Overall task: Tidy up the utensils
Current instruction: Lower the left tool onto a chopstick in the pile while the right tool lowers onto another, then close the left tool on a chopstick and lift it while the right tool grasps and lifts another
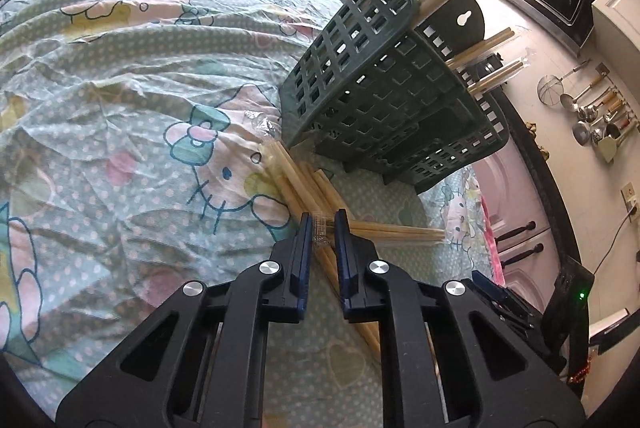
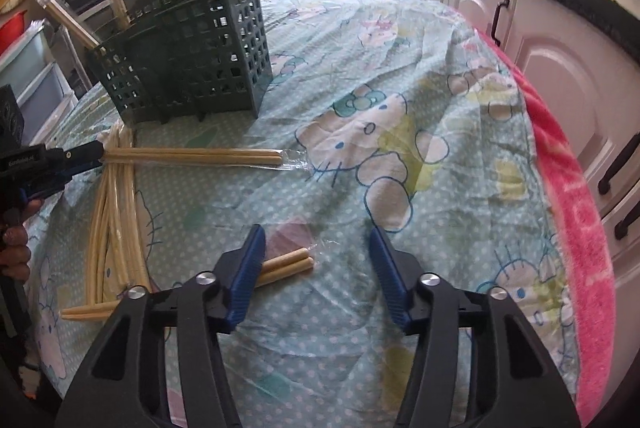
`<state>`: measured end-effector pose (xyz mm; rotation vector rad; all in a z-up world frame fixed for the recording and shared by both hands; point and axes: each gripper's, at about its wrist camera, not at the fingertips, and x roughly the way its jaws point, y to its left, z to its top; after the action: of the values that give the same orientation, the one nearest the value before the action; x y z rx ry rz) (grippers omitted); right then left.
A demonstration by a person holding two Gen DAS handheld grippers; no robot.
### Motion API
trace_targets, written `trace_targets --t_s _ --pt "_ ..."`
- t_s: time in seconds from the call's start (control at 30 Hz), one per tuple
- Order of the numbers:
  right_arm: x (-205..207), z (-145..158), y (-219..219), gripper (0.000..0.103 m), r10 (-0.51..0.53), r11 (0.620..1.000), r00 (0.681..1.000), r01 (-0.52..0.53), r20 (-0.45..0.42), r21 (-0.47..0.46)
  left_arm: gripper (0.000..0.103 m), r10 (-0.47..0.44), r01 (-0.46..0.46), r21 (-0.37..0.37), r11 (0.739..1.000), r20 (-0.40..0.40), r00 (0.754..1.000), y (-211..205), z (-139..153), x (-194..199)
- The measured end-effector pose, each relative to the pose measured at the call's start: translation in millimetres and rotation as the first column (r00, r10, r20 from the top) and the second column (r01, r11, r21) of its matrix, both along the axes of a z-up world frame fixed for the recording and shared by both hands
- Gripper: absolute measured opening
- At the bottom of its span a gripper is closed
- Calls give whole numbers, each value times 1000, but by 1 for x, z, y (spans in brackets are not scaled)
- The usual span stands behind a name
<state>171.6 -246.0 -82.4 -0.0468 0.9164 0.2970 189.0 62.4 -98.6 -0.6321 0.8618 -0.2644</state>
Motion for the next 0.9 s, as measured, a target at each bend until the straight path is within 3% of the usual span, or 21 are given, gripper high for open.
trace_targets --t_s 0.2,0.6,0.9 --pt "0 0 -7 27 -22 1000 1000 22 -2 21 6 3 -4 12 1000 22 1000 0 7 -3" --pt "-13 4 -6 26 -15 1000 1000 15 -2 6 5 -9 6 35 999 67 998 -6 24 -10" --pt "-13 2 -4 14 0 1000 1000 0 -7 18 5 -7 4 36 999 81 997 -5 29 -20"
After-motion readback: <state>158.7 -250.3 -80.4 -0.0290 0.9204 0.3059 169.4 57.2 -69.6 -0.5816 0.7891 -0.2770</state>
